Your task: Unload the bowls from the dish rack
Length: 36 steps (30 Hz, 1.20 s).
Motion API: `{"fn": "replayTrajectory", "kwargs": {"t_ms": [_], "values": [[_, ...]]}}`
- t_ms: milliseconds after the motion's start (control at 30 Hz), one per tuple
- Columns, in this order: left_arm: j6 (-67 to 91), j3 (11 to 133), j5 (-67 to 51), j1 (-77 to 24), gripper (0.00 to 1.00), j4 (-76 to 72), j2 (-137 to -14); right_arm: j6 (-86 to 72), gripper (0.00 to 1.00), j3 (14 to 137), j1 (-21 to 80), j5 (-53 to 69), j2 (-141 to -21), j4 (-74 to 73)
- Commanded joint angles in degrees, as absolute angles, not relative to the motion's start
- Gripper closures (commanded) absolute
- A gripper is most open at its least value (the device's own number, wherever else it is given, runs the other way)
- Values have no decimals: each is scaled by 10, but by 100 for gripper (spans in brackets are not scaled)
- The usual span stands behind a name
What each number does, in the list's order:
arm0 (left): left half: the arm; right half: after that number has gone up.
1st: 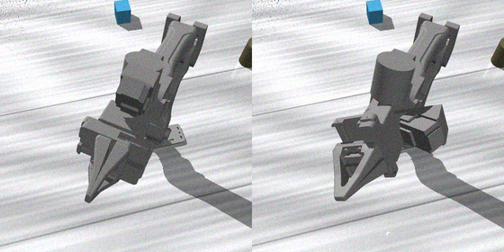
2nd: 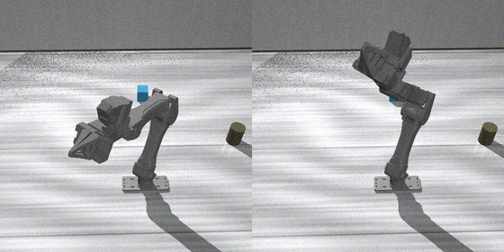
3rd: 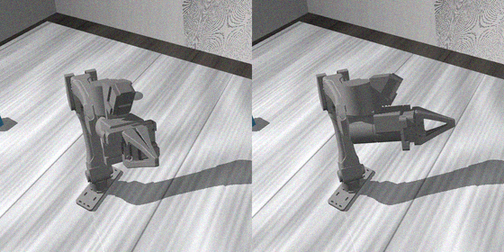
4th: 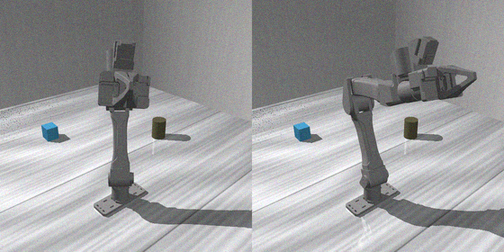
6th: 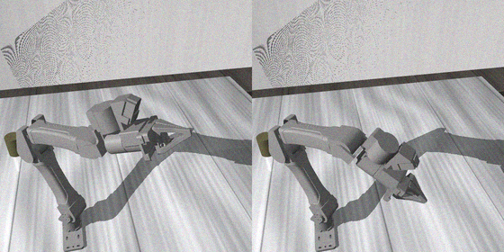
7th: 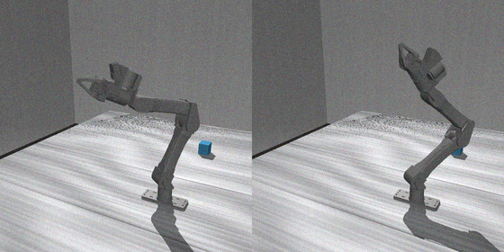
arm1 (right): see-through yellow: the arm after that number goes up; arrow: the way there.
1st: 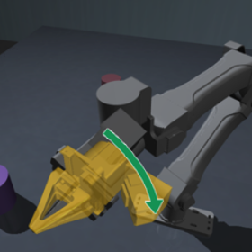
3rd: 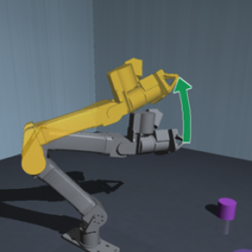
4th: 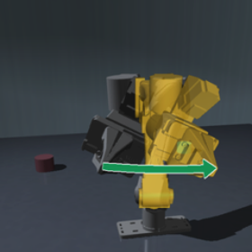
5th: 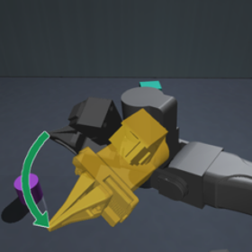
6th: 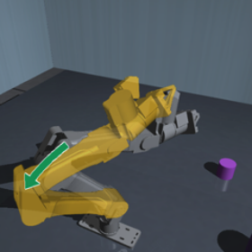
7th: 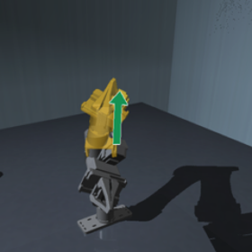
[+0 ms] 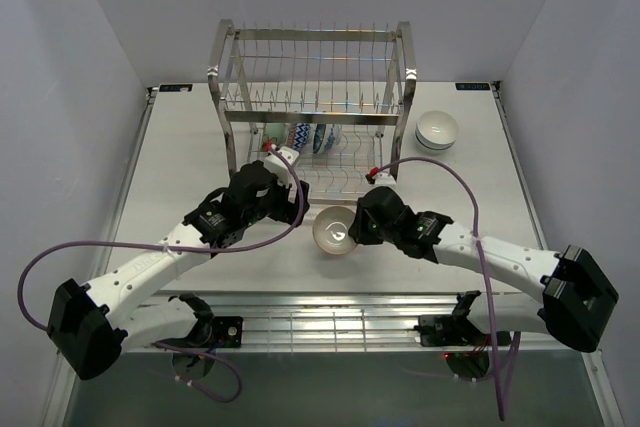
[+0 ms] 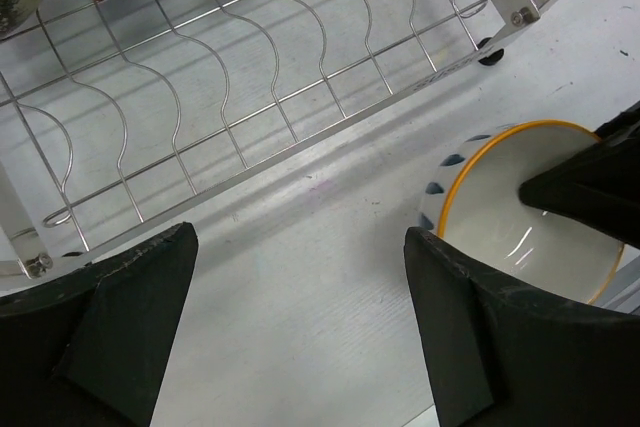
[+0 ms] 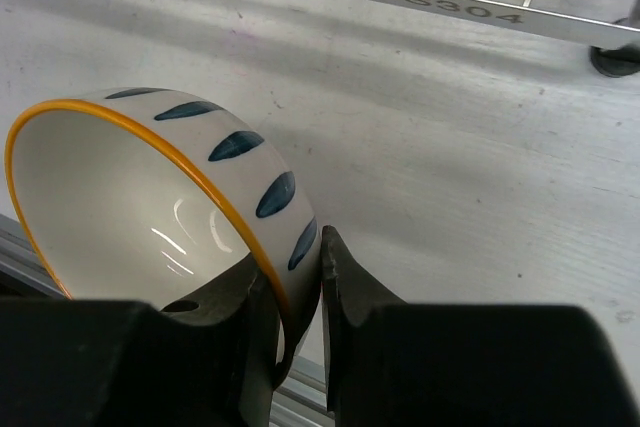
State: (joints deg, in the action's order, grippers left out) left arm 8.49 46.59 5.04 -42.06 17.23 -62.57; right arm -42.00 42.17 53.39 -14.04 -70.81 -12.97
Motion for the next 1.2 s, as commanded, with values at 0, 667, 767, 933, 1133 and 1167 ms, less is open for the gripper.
{"fn": "replayTrajectory", "kwargs": {"t_ms": [0,667,767,933,1133,1167], "values": [[88,459,83,-418,5,160,-606,-425,92,398,518,-170,-658,-137],[88,464,108,-417,5,170,-626,-427,92,305,196,-204,-441,-234],[86,464,109,-417,5,170,-626,-384,92,327,104,-161,-461,-222],[84,465,109,-418,5,172,-629,-314,92,397,-64,-44,-529,-179],[82,468,110,-418,5,175,-641,-289,92,563,-89,-7,-683,-164],[81,468,110,-418,5,176,-641,-285,92,588,-90,-6,-702,-166]]}}
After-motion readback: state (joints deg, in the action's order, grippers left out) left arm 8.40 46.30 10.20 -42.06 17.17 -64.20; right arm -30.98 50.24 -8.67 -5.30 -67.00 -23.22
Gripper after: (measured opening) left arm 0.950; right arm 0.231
